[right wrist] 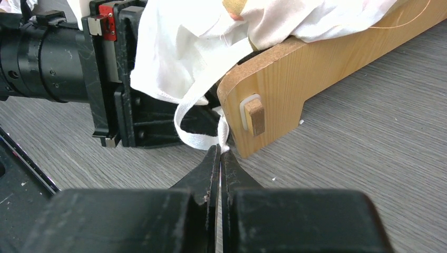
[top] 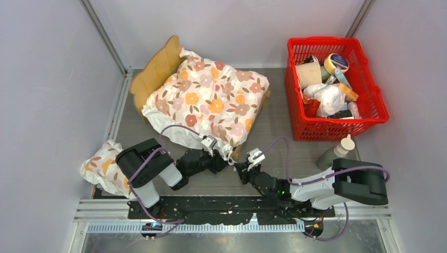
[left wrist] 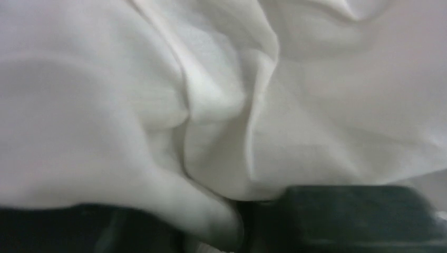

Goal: Set up the pet bed
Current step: Tie the ropes to the bed frame.

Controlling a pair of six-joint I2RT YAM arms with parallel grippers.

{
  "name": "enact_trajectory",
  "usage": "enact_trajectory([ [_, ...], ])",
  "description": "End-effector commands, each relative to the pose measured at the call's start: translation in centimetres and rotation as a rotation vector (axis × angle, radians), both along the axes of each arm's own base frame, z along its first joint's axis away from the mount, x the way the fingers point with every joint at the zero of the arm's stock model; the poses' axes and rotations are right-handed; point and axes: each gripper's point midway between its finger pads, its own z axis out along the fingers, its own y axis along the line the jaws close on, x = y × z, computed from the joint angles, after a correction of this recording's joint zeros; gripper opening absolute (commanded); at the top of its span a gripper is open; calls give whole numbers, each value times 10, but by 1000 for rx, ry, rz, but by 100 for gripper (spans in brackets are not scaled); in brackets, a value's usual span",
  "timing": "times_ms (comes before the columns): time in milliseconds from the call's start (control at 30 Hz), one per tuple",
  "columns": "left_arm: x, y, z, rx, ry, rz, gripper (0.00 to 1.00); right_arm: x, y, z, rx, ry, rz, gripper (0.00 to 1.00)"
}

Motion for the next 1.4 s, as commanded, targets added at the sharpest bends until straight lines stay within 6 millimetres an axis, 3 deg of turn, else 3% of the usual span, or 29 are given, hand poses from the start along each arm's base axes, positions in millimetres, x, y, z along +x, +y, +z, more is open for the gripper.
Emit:
enact_trajectory([
  [0, 12, -7, 27, -90, -93, 28, 8, 2, 5, 25, 116, -15, -17, 5],
  [33, 12, -2, 25, -94, -70, 57, 0, 5, 0, 23, 131, -4, -52, 5],
  [167, 2, 18, 12, -121, 74, 156, 0, 12, -22, 28, 177, -2, -148, 5],
  [267, 0, 33, 0, -83, 118, 218, 0, 15, -32, 43, 183, -31, -176, 5],
  [467, 6, 59, -25, 42, 211, 367, 0, 14, -28, 84, 186, -111, -119, 5],
  [667, 10, 65, -19, 48, 193, 399, 0, 17, -22, 104, 142, -172, -94, 5],
  [733, 9, 59, -16, 44, 184, 368, 0, 17, -21, 92, 111, -126, -99, 6],
  [767, 9, 56, -15, 38, 183, 355, 0, 14, -21, 81, 114, -81, -95, 23],
  [833, 9, 51, -12, 13, 179, 338, 0, 6, -16, 65, 138, -37, -46, 40],
  [1000, 7, 37, -8, -31, 195, 289, 0, -10, -13, 21, 63, 38, 49, 41],
  [1100, 6, 33, -6, -47, 202, 274, 0, -16, -7, 10, 51, 61, 87, 44],
  [1200, 5, 33, -5, -48, 195, 266, 0, -16, -2, -1, 31, 70, 91, 53],
  [1367, 3, 35, -6, -50, 201, 266, 0, -13, 10, -16, -1, 74, 92, 55],
])
